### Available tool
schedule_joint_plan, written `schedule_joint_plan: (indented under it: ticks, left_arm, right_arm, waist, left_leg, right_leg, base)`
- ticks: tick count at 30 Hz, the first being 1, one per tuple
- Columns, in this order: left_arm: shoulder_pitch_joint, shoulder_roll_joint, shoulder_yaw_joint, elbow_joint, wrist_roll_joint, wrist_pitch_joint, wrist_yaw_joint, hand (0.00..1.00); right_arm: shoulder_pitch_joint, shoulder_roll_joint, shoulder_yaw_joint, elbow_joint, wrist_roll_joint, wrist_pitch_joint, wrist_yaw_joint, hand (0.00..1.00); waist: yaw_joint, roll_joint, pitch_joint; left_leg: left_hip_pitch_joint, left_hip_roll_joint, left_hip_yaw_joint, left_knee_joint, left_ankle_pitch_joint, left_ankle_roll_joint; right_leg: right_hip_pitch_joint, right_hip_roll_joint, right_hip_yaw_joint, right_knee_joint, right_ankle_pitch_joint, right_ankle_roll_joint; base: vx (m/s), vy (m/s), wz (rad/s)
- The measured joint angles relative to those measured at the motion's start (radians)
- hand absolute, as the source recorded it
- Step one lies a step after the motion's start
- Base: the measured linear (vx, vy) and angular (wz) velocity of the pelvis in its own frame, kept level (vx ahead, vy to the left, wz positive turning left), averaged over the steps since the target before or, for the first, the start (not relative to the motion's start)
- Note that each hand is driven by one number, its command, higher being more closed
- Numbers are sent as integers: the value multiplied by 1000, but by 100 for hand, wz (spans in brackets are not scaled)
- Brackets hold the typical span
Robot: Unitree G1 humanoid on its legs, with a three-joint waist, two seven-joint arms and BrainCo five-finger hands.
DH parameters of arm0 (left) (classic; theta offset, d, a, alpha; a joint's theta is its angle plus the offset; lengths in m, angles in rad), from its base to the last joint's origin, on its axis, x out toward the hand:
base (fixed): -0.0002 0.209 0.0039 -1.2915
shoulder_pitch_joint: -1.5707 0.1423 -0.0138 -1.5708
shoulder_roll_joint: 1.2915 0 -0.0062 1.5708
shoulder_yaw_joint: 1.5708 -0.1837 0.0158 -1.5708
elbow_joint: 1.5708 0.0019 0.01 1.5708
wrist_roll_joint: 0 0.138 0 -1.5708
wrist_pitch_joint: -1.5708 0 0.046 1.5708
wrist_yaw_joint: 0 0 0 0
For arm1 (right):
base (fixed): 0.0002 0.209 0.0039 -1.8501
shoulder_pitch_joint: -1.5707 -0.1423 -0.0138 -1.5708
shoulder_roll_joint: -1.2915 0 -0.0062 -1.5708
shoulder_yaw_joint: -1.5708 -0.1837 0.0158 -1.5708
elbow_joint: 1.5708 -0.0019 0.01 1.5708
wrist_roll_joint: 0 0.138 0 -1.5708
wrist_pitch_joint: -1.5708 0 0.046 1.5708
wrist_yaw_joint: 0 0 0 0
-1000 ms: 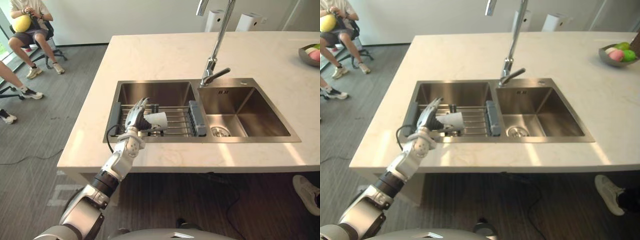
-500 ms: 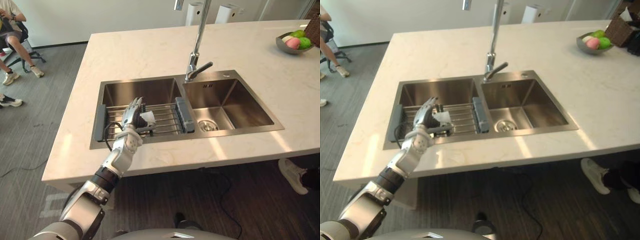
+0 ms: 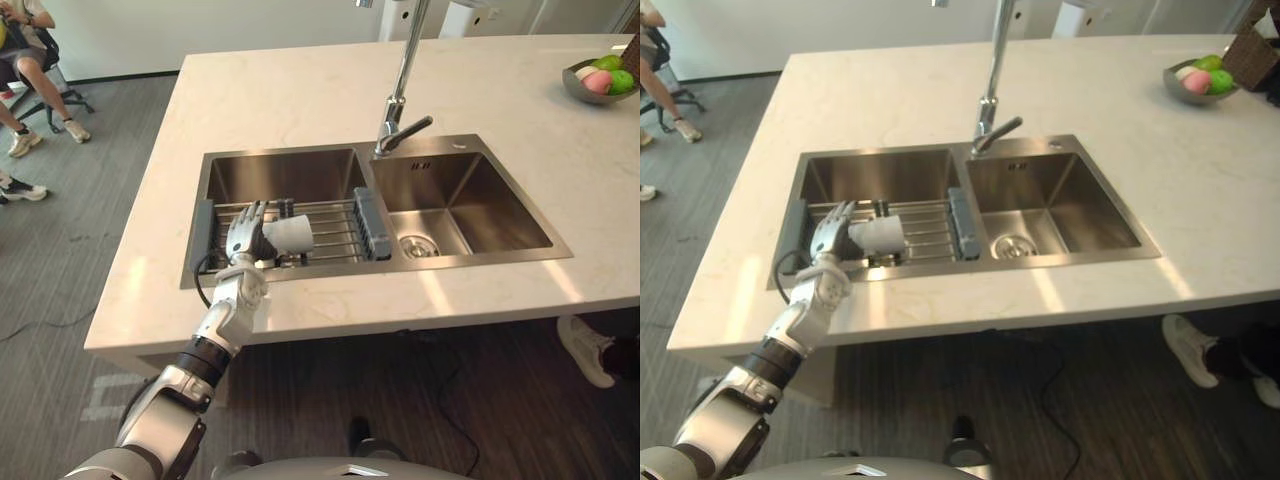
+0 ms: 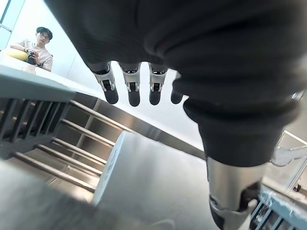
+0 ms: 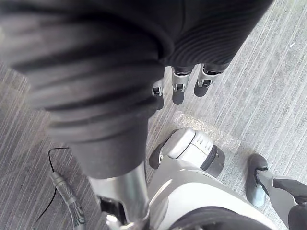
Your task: Walk over to the sink, pick up the cup, carry it to the dishwasher, place the cup inside the dishwasher, then close the dishwasher door
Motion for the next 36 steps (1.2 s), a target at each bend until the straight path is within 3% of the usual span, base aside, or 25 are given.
schedule_joint_plan:
  ticks: [6, 10, 20, 36]
  left_arm:
    - [3, 1, -9, -5, 79, -1, -23, 0]
    - [-8, 3, -50, -7, 138, 11, -45, 0]
    - [-26, 4, -90, -14, 263, 123, -186, 0]
    - [-68, 27, -127, -44, 399, 126, -396, 0]
  right_arm:
    - [7, -28, 37, -22, 11, 0, 1, 0]
    - [7, -32, 58, -22, 18, -1, 1, 0]
    - [6, -49, 105, -24, 18, 0, 1, 0]
    - [-9, -74, 146, -25, 19, 0, -1, 0]
  waist:
    - [-3, 24, 9]
    - [-5, 20, 12]
    - [-16, 16, 21]
    - [-20, 27, 56]
  left_leg:
    - [4, 7, 4, 1, -6, -6]
    - [4, 8, -10, 2, -6, -6]
    - [4, 11, -4, 3, -9, -11]
    - [16, 20, 8, 11, -14, -19]
  right_leg:
    - [2, 4, -8, 6, 17, 6]
    - [10, 5, -23, 6, 12, 7]
    - [7, 6, -13, 0, 0, 4]
    - [11, 15, -2, 7, -12, 1]
  base:
    - [28, -22, -2]
    - [20, -20, 10]
    - [-10, -7, -1]
    - [6, -8, -3]
